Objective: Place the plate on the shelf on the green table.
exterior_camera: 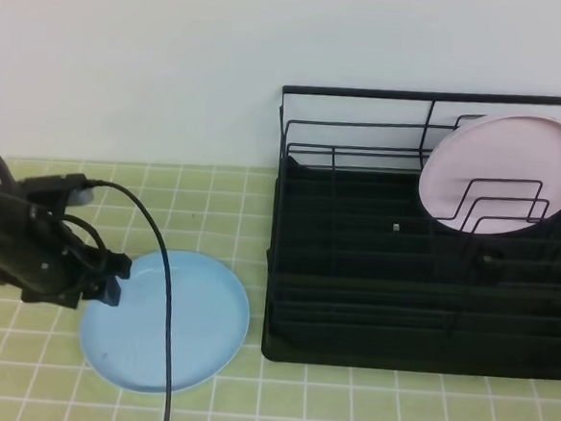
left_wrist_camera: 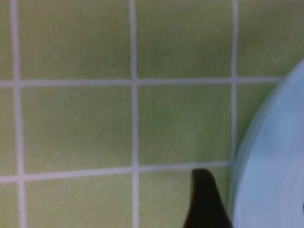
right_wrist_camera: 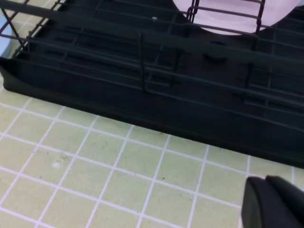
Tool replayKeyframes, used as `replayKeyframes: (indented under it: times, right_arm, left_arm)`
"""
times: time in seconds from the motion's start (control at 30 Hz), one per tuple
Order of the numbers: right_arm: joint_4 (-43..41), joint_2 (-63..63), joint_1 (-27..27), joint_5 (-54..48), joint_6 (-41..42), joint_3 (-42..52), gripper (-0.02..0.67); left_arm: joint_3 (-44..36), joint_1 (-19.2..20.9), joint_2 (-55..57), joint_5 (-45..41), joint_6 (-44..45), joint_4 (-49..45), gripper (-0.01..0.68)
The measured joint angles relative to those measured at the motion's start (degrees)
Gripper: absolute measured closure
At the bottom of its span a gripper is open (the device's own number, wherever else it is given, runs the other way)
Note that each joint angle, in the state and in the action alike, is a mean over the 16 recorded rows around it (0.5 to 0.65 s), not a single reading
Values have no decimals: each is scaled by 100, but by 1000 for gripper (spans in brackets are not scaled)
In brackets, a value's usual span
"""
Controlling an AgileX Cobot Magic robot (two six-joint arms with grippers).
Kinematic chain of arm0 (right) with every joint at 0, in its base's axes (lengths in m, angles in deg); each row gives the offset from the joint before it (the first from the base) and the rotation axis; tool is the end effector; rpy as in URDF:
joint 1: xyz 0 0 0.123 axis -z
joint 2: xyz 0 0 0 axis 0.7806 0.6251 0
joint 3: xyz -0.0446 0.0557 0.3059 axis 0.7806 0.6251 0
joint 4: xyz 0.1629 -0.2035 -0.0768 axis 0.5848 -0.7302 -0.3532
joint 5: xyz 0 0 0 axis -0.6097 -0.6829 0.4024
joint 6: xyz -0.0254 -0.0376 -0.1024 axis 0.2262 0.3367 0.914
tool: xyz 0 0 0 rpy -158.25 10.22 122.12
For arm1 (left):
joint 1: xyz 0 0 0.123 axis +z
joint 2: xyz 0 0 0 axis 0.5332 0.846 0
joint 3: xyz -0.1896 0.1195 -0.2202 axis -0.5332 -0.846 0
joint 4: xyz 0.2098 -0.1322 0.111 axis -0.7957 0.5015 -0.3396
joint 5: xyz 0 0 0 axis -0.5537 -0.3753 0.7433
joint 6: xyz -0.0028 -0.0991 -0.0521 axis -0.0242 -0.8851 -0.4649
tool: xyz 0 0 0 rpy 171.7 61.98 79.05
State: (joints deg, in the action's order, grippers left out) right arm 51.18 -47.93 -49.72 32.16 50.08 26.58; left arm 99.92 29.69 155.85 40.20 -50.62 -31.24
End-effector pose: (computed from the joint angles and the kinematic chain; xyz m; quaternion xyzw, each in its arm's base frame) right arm 0.0921 0.0232 0.2460 -0.1148 0.8488 0.0518 0.5135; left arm 0.3838 -0.0396 0.1702 -0.0167 0.9776 -0.1142 0.1761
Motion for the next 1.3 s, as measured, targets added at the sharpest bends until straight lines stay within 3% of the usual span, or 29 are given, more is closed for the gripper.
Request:
replayKeyframes:
  times: [0.4,0.93,1.3]
  right_arm:
    - [0,0,0,13,11,0,651]
    - [0,0,0,27,14,0,652]
    - [0,0,0,27,14,0,652]
  left_arm:
    - [23,3,433,114,307,551,327]
    - [66,4,501,110,381,312,607]
    - [63,4,492,32,390,86,656]
